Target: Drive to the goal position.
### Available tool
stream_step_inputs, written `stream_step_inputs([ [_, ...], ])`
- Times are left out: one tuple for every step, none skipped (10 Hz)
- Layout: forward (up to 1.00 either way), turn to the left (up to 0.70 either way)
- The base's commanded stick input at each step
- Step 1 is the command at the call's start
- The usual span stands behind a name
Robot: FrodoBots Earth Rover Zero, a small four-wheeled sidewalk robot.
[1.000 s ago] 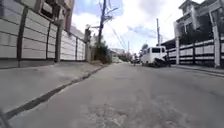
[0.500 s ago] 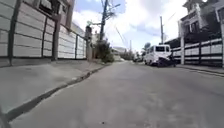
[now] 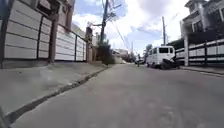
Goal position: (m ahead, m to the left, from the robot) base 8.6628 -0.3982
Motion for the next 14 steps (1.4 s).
stream_step_inputs([
  [0.85,0.00],
  [0.85,0.00],
  [0.85,0.00],
  [0.85,-0.23],
  [0.85,-0.34],
  [0.85,-0.34],
  [0.85,-0.34],
  [0.85,-0.31],
  [0.85,-0.20],
  [0.85,0.00],
  [0.85,0.00],
  [0.85,0.00],
  [0.85,0.00],
  [0.85,0.00],
])
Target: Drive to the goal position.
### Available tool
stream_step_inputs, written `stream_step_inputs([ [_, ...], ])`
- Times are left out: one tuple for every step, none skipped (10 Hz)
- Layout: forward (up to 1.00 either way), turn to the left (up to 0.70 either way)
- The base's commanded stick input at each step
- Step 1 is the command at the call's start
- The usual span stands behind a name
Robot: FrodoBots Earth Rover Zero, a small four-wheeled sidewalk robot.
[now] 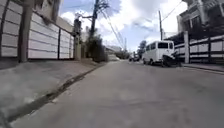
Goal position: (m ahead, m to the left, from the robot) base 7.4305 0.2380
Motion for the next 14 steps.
stream_step_inputs([
  [0.85,0.00],
  [0.85,0.00],
  [0.85,0.00],
  [0.85,0.00],
  [0.85,0.00],
  [0.85,0.00],
  [0.85,0.00],
  [0.85,0.00],
  [0.85,0.00],
  [0.85,0.00],
  [0.85,0.00],
  [0.85,0.00],
  [0.85,0.00],
  [0.85,0.00],
])
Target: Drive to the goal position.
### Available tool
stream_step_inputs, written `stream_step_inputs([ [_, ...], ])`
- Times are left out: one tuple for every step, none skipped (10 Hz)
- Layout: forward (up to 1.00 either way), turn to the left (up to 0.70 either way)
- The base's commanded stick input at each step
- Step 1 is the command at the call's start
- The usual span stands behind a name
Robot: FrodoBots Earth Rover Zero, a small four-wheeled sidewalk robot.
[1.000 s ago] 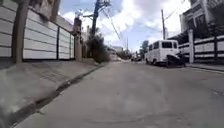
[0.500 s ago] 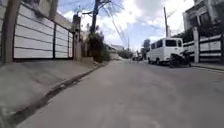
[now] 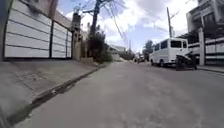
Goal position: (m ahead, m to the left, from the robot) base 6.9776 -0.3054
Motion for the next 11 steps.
stream_step_inputs([
  [0.85,0.00],
  [0.85,0.00],
  [0.85,0.00],
  [0.85,0.00],
  [0.85,0.00],
  [0.85,0.00],
  [0.85,0.00],
  [0.85,0.00],
  [0.85,0.00],
  [0.85,0.00],
  [0.85,0.00],
])
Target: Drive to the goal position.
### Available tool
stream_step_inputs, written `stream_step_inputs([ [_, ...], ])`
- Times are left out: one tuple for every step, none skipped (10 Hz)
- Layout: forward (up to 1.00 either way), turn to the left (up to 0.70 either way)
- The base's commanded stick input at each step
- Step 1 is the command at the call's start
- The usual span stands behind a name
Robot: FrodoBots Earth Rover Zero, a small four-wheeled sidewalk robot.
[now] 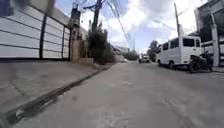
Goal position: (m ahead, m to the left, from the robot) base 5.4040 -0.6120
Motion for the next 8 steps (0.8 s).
stream_step_inputs([
  [0.85,0.00],
  [0.85,0.00],
  [0.85,0.00],
  [0.85,0.00],
  [0.85,0.00],
  [0.85,0.00],
  [0.85,0.00],
  [0.85,0.00],
])
